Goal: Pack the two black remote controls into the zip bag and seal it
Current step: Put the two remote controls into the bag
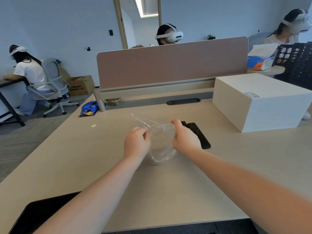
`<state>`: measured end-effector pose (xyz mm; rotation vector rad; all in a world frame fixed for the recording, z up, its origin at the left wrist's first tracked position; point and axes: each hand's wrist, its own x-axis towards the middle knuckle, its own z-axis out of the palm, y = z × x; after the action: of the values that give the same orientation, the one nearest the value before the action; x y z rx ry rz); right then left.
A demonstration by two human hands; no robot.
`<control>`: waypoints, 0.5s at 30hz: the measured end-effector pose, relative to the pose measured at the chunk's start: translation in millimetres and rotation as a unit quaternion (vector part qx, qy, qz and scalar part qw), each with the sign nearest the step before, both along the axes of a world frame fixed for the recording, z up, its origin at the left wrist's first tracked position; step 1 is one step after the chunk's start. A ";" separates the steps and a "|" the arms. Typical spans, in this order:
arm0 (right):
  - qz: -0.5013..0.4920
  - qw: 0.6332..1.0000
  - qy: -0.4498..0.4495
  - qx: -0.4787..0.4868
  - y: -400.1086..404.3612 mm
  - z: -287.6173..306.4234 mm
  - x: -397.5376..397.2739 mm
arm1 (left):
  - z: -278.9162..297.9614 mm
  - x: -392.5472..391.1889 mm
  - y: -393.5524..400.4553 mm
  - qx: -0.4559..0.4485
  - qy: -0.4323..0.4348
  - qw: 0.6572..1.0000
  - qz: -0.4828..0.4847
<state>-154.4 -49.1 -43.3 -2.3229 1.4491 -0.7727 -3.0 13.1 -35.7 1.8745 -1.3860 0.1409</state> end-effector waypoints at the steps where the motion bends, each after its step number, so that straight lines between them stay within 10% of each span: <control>1: 0.000 1.000 0.020 -0.021 -2.4 -1.7 -4.6 | -0.6 4.0 1.1 -0.002 -0.003 1.000 0.006; 5: 0.014 0.997 0.063 -0.041 -10.8 -8.5 -23.8 | -5.0 18.6 6.2 0.002 -0.017 1.000 0.018; 9: -0.040 0.996 -0.078 0.018 -10.2 -11.7 -34.2 | -11.2 18.2 10.1 0.030 0.003 0.999 0.027; 15: -0.094 0.987 0.129 0.023 -11.0 -22.8 -45.7 | -15.9 14.6 16.1 0.072 -0.009 0.997 0.026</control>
<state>-200.1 -60.1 -66.0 -2.3439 1.7963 -0.4892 11.6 29.2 -51.6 2.0325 -1.3929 0.0868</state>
